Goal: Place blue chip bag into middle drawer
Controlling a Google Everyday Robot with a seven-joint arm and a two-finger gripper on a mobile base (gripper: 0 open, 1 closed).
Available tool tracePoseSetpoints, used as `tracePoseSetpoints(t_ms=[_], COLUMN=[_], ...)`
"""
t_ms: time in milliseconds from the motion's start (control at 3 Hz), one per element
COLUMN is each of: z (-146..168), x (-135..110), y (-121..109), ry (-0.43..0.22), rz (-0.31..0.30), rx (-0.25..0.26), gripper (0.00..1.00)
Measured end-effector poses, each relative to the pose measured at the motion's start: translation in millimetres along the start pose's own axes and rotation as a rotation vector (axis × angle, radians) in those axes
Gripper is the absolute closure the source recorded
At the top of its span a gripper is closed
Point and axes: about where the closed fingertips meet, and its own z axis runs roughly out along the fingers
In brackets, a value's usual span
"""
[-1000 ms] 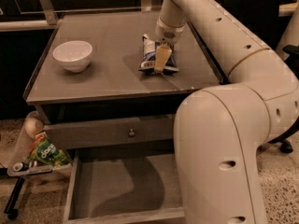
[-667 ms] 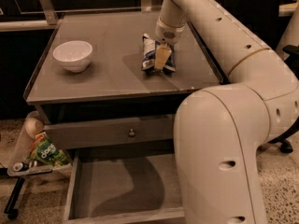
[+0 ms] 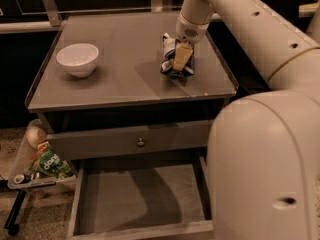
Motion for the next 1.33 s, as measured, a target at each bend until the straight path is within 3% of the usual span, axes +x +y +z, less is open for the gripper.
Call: tracePoseSetpoints(t_ms=[333, 667, 1000, 1333], z=[-57, -91, -70, -69], x=[26, 42, 59, 57], y=[27, 78, 102, 101], ry=[-0.005, -0.049, -0.006, -0.007], rz=[0.098, 0.15, 0.153, 0.152], rx=[0.089, 0.103, 0.05, 0.05], gripper=[1.0, 1.0, 1.0, 1.0])
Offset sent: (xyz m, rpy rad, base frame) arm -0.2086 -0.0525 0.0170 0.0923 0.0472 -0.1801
